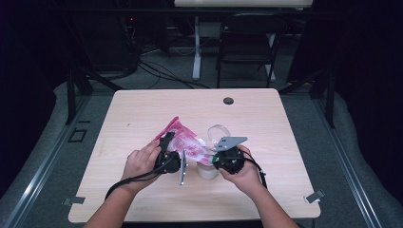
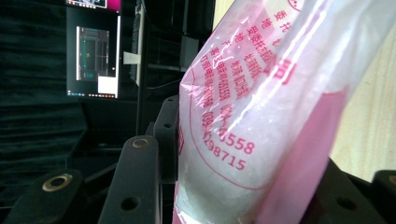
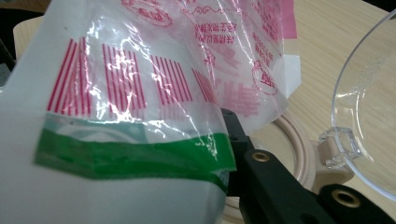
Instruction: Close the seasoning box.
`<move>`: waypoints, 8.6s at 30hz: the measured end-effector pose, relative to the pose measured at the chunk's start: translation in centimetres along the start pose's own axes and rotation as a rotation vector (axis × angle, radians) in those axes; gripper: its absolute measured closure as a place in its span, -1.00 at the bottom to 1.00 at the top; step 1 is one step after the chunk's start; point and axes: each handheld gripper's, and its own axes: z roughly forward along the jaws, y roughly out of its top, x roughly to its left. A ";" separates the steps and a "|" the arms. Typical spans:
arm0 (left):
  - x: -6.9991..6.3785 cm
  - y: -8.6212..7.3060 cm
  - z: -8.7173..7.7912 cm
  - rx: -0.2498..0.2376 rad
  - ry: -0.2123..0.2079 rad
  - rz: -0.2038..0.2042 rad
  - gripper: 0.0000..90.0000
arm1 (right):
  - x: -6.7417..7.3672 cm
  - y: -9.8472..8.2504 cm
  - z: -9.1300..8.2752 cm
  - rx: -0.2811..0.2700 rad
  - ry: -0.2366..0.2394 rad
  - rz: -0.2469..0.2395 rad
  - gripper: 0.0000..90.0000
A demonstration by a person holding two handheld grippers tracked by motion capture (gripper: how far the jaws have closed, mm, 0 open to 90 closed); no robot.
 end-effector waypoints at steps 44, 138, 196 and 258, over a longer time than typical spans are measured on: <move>-3.9 -1.7 0.9 -0.045 -0.186 -0.231 0.56 | 0.7 0.5 0.0 -0.031 -0.014 -0.016 0.90; -0.8 -10.4 3.0 -0.008 -0.337 -0.840 0.97 | -0.2 0.5 -0.8 -0.154 -0.122 0.049 0.08; -0.8 -17.5 2.6 0.098 -0.270 -1.091 0.40 | -0.3 1.0 -0.1 -0.163 -0.099 0.056 0.09; -2.0 -7.2 2.2 -0.122 -0.449 -0.853 0.00 | -0.2 0.5 -0.8 -0.150 -0.119 0.055 0.09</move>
